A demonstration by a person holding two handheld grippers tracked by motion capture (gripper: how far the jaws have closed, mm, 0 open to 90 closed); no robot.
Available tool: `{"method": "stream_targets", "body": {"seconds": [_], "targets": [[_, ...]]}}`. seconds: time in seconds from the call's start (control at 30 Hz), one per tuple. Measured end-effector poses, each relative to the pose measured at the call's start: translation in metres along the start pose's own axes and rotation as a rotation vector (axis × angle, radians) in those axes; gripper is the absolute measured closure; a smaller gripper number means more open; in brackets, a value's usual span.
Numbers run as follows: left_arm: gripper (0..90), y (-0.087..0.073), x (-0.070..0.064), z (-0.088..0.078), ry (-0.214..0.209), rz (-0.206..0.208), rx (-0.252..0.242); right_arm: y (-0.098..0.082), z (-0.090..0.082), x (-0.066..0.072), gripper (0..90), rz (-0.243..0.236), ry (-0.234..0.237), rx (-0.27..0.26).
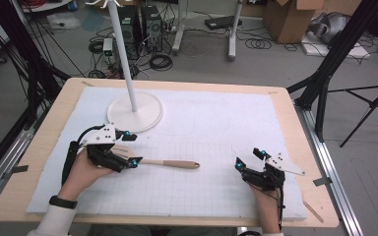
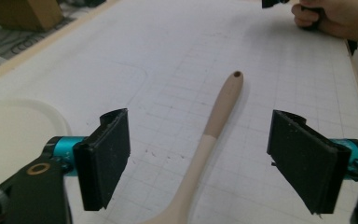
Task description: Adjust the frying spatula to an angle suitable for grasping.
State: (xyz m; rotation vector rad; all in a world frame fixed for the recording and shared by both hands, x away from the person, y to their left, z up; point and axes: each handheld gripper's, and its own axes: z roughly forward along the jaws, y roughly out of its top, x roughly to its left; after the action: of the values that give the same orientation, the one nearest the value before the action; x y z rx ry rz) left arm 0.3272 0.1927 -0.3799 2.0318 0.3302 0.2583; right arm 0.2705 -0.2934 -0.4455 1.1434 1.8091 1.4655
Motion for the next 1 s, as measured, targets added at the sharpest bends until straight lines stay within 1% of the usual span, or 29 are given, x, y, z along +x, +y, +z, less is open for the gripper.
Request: {"method": "stream_targets", "body": {"seconds": [0.1,0.17,0.27,0.33,0.4,0.43,0.47,0.5,0.53,0.63,0.7,0.77,0.8,0.87,0.93,1.0], "targets": [[25.1,0.003,0.003,0.007,-0.014,0.014,0.05,0.0,0.0,0.0,20.1,0.0,0.0,0.0],[25.4,0.003,0.004,0.012,-0.035,0.005,0.065,0.0,0.0,0.0,20.1,0.0,0.0,0.0],[26.3,0.004,0.007,0.018,-0.052,0.032,0.113,0.0,0.0,0.0,20.1,-0.001,0.0,0.0],[27.7,0.005,0.009,0.021,-0.061,0.05,0.127,0.0,0.0,0.0,20.1,-0.001,0.001,0.0],[29.0,0.005,0.011,0.024,-0.085,0.05,0.122,0.0,0.0,0.0,20.1,-0.001,0.001,0.0],[31.0,0.005,0.013,0.025,-0.102,0.061,0.141,0.0,0.001,0.0,20.1,-0.004,0.002,-0.001],[34.2,0.006,0.013,0.026,-0.103,0.071,0.156,0.0,0.001,0.0,20.1,-0.005,0.002,-0.001],[34.2,0.006,0.013,0.027,-0.103,0.069,0.162,0.0,0.001,0.0,20.1,-0.005,0.002,-0.001],[34.4,0.007,0.015,0.028,-0.115,0.076,0.18,0.0,0.001,0.0,20.1,-0.005,0.002,-0.001],[34.2,0.008,0.017,0.032,-0.137,0.074,0.2,0.0,0.001,0.0,20.1,-0.005,0.002,-0.001],[34.7,0.008,0.018,0.036,-0.136,0.096,0.233,0.0,0.001,0.0,20.1,-0.006,0.004,-0.001],[35.7,0.008,0.018,0.041,-0.142,0.102,0.251,0.0,0.001,0.0,20.1,-0.006,0.003,-0.001],[37.9,0.007,0.017,0.044,-0.138,0.116,0.264,0.0,0.001,0.0,20.1,-0.005,0.004,-0.001],[40.4,0.005,0.015,0.048,-0.141,0.131,0.29,0.0,0.001,0.0,20.1,-0.006,0.004,-0.001],[43.8,0.004,0.014,0.053,-0.137,0.154,0.327,0.0,0.001,0.0,20.1,-0.008,0.003,0.0],[46.4,0.004,0.013,0.057,-0.146,0.156,0.359,0.0,0.001,0.0,20.1,-0.005,0.004,-0.001]]}}
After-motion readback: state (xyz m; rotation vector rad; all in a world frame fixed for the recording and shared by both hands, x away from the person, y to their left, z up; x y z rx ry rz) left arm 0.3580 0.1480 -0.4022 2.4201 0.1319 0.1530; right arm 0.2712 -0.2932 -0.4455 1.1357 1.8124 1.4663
